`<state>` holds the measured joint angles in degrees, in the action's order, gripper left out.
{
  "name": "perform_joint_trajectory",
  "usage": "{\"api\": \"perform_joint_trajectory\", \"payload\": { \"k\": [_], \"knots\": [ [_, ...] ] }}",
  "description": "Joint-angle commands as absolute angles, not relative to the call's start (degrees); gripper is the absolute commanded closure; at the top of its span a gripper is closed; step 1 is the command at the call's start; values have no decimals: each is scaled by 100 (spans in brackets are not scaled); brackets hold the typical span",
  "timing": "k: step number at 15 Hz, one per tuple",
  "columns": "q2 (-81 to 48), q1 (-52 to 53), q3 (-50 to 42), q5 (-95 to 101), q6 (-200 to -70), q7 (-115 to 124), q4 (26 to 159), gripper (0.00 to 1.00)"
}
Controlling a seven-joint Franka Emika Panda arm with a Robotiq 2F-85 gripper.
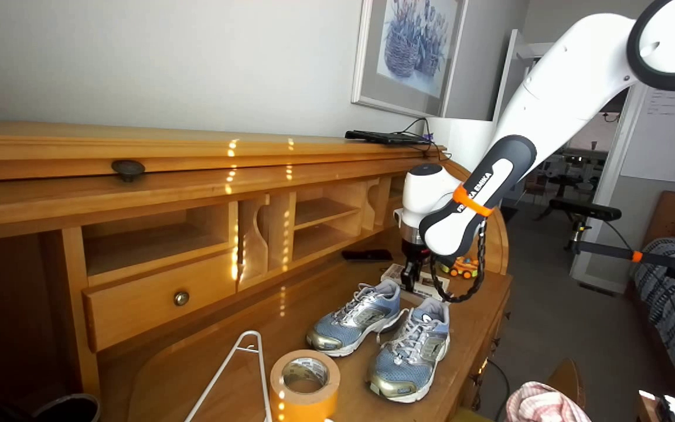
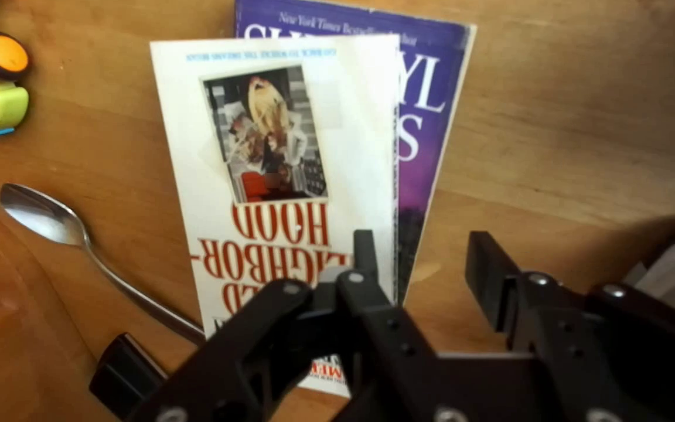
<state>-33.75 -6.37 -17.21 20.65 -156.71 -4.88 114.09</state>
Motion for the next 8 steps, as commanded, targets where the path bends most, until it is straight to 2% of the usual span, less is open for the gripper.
{"api": "perform_joint_trajectory", "payload": {
  "k": [1,4,8],
  "knots": [
    [-3224,-629,-1718,2065,-15805,-353,11316,23],
    [-3342,-619,-1799,2168,-15849,-335,11012,0],
    [-3589,-608,-1831,2186,-15826,-310,10635,0]
  ]
}}
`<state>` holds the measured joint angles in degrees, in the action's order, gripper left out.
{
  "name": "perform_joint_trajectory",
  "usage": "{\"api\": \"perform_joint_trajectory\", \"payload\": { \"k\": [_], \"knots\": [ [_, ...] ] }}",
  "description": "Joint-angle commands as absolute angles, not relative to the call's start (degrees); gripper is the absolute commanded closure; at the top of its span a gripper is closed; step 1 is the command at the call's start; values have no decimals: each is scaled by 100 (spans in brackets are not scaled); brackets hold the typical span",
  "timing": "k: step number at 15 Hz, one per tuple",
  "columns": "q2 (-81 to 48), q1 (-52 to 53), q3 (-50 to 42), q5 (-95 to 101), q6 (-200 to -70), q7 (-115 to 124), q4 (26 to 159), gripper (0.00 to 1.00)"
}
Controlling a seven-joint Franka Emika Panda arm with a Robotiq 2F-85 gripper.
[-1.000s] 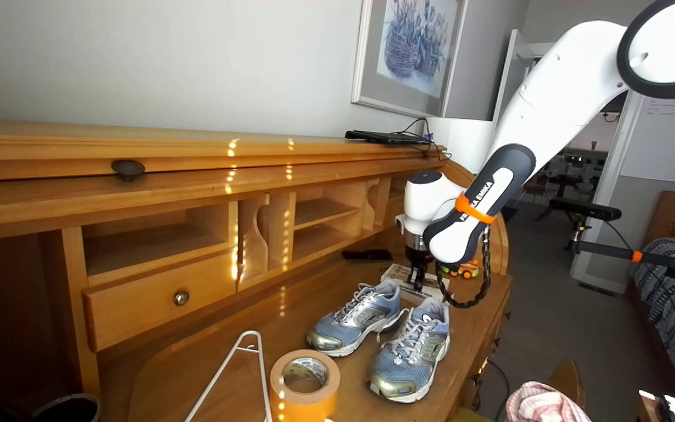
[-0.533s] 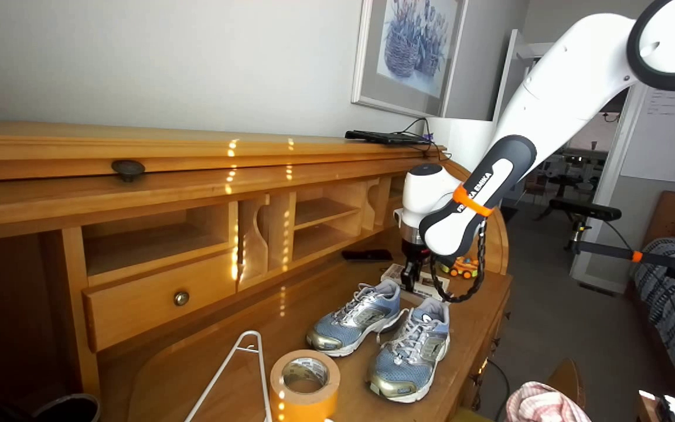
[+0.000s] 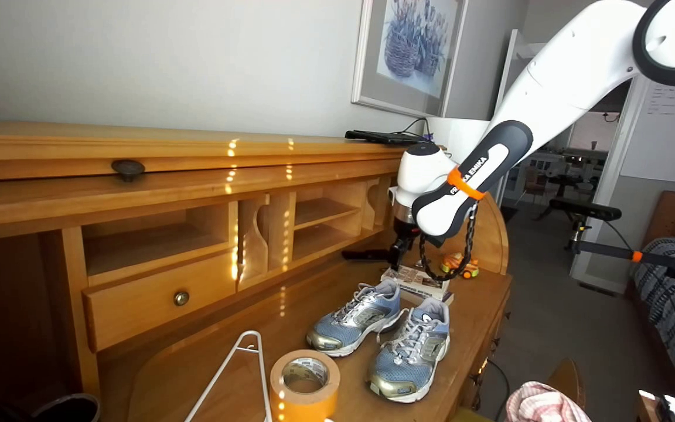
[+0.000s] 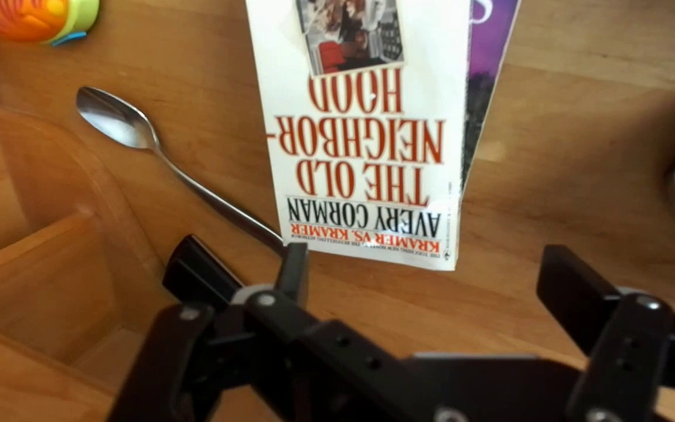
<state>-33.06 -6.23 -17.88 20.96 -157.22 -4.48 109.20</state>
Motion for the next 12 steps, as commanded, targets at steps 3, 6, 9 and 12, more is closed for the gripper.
{"api": "perform_joint_trajectory", "payload": {
  "k": [3,6,9,12],
  "knots": [
    [-3774,-582,-1835,2172,-15812,-276,10433,0],
    [-3985,-540,-1884,2165,-15836,-170,10254,0],
    [-4212,-565,-1875,2109,-15804,-98,10052,0],
    [-4369,-704,-1712,2026,-15733,-325,9873,0]
  ]
}}
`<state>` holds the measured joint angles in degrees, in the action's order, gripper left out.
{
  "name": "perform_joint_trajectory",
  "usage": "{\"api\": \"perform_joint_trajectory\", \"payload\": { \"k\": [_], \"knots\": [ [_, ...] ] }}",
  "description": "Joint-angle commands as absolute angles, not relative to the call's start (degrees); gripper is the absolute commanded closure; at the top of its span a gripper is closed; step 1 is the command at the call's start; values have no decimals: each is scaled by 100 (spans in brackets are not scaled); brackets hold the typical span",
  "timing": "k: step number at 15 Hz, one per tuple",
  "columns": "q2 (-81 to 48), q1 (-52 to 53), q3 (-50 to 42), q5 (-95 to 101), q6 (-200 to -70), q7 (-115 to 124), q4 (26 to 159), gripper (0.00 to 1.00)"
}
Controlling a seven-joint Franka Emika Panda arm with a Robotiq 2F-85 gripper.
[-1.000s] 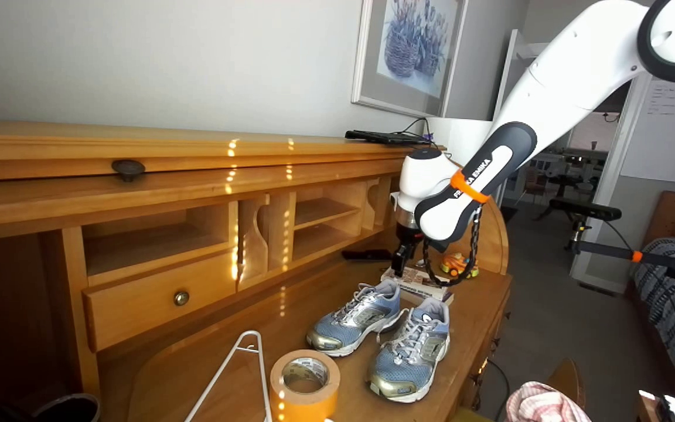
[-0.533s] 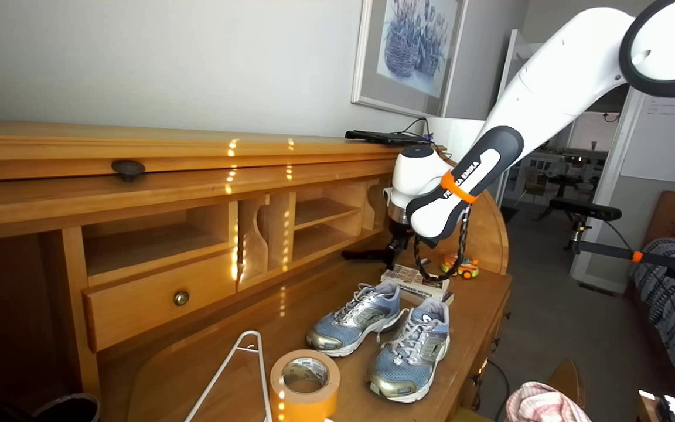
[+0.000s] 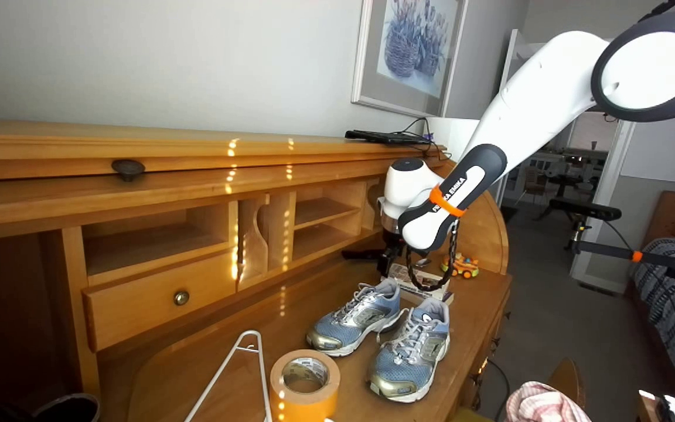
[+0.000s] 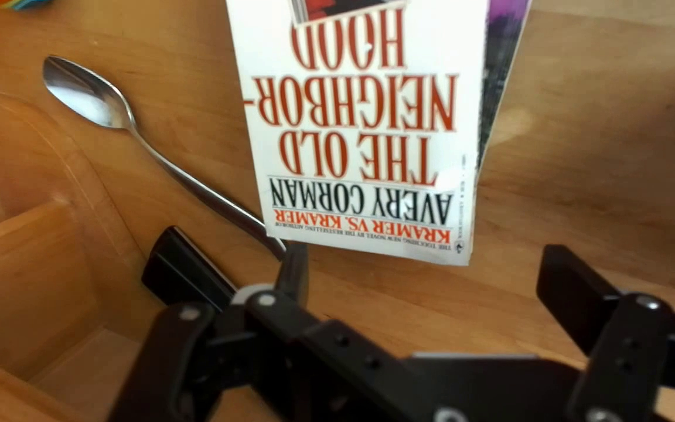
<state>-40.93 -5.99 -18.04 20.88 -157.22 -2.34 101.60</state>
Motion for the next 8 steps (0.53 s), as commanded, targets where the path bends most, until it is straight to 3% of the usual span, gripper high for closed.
{"api": "perform_joint_trajectory", "payload": {
  "k": [1,8],
  "knots": [
    [-4382,-816,-1568,1955,-15695,-499,9829,0],
    [-4491,-1415,-815,1735,-15691,-1697,9669,0]
  ]
}}
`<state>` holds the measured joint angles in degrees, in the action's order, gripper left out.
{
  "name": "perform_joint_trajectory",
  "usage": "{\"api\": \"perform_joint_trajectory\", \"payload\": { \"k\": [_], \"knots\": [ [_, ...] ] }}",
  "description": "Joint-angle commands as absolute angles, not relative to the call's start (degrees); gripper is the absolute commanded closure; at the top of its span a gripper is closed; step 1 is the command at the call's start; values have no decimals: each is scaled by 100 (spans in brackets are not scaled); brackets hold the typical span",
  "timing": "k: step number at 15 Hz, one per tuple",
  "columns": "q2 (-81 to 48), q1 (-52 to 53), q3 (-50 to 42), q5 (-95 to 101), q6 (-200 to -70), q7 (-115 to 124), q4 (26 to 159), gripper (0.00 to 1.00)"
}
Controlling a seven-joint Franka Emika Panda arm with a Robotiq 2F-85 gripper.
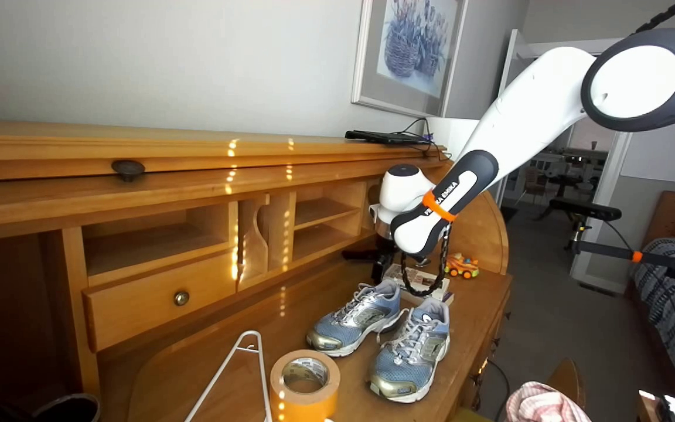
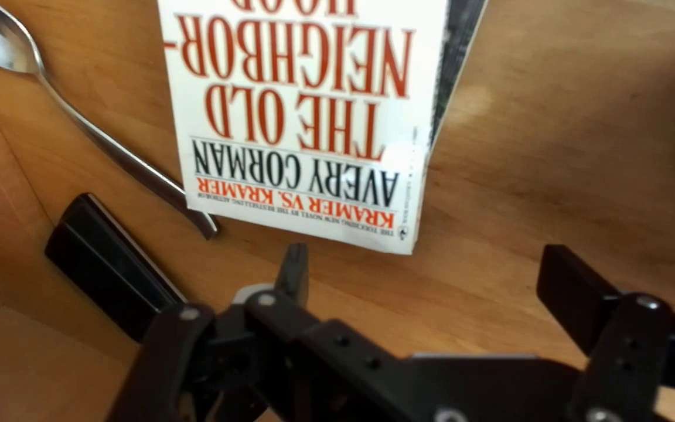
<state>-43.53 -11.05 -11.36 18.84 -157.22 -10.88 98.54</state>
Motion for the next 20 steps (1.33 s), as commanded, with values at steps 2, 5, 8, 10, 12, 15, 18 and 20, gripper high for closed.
{"api": "perform_joint_trajectory", "payload": {
  "k": [2,5,8,10,12,15,18,20],
  "knots": [
    [-4518,-1590,-620,1662,-15626,-2064,9623,0],
    [-4577,-1883,-307,1502,-15533,-2613,9540,0],
    [-4634,-2117,-70,1367,-15493,-3077,9459,0],
    [-4669,-2247,60,1301,-15435,-3351,9388,0],
    [-4711,-2372,191,1216,-15307,-3621,9299,0],
    [-4778,-2533,373,997,-14969,-4044,9141,0],
    [-4819,-2602,439,716,-14513,-4346,8968,0],
    [-4834,-2589,398,567,-14226,-4453,8826,0]
  ]
}}
